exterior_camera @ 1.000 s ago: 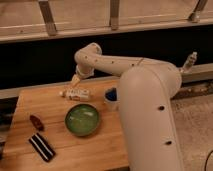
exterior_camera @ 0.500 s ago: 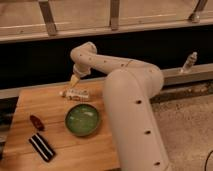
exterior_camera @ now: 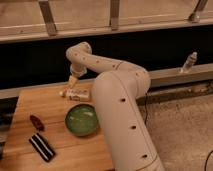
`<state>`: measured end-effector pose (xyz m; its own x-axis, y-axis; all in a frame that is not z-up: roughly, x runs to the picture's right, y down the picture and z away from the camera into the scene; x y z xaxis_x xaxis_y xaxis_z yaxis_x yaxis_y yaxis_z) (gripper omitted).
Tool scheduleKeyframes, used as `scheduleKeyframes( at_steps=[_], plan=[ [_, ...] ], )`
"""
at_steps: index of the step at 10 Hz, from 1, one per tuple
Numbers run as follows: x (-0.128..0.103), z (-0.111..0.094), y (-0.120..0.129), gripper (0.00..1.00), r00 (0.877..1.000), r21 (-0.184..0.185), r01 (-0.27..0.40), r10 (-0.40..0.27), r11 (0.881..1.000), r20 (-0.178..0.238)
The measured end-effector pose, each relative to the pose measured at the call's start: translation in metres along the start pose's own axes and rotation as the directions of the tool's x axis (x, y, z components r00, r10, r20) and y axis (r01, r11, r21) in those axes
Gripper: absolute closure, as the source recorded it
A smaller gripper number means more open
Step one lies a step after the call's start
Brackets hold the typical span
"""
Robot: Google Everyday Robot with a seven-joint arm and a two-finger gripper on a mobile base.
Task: Place the bottle in the ceramic bowl
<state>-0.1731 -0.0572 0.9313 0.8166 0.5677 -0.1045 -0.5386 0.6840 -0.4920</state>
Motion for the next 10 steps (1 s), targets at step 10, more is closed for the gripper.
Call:
scheduleKeyframes(
  at_steps=[10],
  plan=[
    [0.023,0.076,0.049,0.20,0.988,-0.160,0.014,-0.038,0.987,-0.148]
  ],
)
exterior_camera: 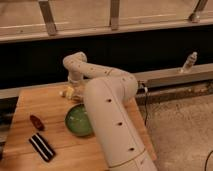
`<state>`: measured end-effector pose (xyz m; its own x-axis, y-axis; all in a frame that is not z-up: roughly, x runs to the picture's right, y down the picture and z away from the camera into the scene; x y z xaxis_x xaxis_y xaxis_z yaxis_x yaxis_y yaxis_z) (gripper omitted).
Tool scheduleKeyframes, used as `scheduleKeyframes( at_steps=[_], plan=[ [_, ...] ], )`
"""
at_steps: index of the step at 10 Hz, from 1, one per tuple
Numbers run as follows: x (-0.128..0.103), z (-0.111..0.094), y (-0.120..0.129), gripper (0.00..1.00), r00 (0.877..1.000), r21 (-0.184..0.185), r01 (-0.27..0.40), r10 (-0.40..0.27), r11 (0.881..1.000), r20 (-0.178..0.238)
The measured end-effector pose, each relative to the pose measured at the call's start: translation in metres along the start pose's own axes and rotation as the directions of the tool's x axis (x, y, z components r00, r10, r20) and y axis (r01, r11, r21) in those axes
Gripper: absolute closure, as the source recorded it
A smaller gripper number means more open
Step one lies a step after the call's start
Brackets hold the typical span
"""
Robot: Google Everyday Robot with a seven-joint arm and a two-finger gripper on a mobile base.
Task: Place the bottle in the ceramic bowl
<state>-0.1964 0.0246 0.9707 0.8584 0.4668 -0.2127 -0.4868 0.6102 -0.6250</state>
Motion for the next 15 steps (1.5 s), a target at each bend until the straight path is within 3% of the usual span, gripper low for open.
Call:
scheduleKeyframes(
  at_steps=[2,3,6,9,10,11,15],
  plan=[
    [0.000,0.021,-0.002,0.21,1.000,-0.029,-0.015,0.015,0.999,-0.014],
    [-0.004,0.025,0.003,0.27,1.000,-0.033,-0.011,0.011,0.999,-0.016],
    [0.000,0.015,0.003,0.57,0.999,-0.010,-0.033,0.033,0.999,-0.004],
    [0.002,-0.001,0.003,0.85,0.998,-0.001,-0.052,0.052,0.999,0.037],
    [0.004,-0.011,0.003,0.96,0.995,-0.002,-0.067,0.067,0.998,0.079],
    [0.005,-0.024,0.002,1.00,0.991,0.004,-0.080,0.079,0.997,0.112],
    [0.009,-0.105,-0.003,1.00,0.971,0.098,-0.139,0.116,0.985,0.209]
  ],
)
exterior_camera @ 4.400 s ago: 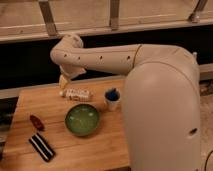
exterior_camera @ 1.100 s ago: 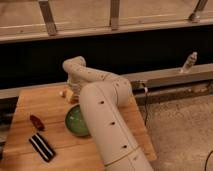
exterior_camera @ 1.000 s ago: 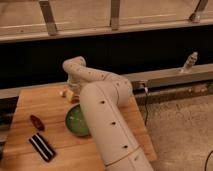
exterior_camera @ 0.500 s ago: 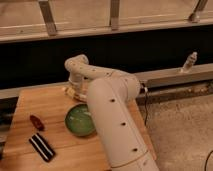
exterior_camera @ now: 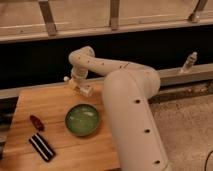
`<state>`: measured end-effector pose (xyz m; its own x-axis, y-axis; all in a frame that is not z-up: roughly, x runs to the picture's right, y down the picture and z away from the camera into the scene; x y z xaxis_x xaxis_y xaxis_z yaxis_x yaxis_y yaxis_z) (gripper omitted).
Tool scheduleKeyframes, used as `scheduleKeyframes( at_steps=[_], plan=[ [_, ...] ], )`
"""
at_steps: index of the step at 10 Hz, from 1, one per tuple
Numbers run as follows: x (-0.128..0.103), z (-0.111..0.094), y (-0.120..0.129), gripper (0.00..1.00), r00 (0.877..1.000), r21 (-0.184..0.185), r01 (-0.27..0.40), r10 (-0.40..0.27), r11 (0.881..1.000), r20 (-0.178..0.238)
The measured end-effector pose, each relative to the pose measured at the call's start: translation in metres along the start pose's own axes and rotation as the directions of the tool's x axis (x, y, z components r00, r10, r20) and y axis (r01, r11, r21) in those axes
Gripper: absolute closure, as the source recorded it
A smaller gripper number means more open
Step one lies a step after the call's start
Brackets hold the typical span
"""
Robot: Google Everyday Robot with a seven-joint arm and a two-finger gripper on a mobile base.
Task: Place the bottle in the ceramic bowl
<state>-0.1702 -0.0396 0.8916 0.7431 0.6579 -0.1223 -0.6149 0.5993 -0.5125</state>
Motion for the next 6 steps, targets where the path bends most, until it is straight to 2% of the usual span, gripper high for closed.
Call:
scheduleKeyframes(
  at_steps=[2,3,4,6],
  plan=[
    [0.009,-0.030,0.000,1.00,0.999,0.022,-0.032,0.031,0.999,0.020],
    [0.017,-0.039,0.002,1.00,0.998,0.015,-0.055,0.055,0.998,0.029],
    [0.023,-0.042,0.005,1.00,0.997,0.004,-0.071,0.071,0.997,0.035],
    [0.053,-0.039,0.016,1.00,0.992,-0.039,-0.119,0.121,0.992,0.047]
  ],
)
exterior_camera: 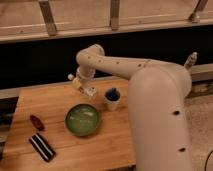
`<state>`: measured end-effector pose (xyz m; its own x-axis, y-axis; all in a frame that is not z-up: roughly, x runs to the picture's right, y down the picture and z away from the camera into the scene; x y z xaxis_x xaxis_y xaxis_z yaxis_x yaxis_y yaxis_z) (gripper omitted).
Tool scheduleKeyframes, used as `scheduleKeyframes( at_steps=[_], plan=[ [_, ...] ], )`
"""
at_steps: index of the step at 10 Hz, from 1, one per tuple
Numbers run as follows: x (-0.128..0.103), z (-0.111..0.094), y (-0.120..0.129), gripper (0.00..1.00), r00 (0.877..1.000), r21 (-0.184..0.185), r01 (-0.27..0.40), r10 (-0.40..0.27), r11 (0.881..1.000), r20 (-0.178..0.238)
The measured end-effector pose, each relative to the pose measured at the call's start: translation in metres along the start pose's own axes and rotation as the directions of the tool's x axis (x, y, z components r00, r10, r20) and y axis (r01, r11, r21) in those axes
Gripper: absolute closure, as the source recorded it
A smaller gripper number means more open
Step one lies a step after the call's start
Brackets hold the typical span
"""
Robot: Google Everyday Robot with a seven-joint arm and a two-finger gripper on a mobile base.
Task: Place the bottle in the ceramic bowl
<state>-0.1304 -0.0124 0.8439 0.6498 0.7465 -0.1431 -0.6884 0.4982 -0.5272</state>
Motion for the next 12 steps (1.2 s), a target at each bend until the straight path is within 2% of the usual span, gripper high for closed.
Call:
scheduleKeyframes(
  at_steps=[1,2,4,7,9,11,12],
  plan=[
    [0.015,0.005,0.006,1.00,1.000,-0.023,-0.017,0.017,1.000,0.001],
    [0.027,0.013,0.018,1.00,1.000,-0.061,-0.030,0.031,0.998,0.003],
    [0.034,0.020,0.035,1.00,0.999,-0.107,-0.035,0.035,0.994,-0.005],
    [0.043,0.027,0.074,1.00,0.999,-0.186,0.005,-0.012,0.983,-0.037],
    [0.049,0.029,0.089,0.98,0.997,-0.233,0.038,-0.053,0.972,-0.061],
    [0.050,0.029,0.088,0.81,0.997,-0.234,0.037,-0.052,0.972,-0.062],
    [0.050,0.029,0.089,0.69,0.997,-0.234,0.037,-0.053,0.972,-0.062]
  ],
)
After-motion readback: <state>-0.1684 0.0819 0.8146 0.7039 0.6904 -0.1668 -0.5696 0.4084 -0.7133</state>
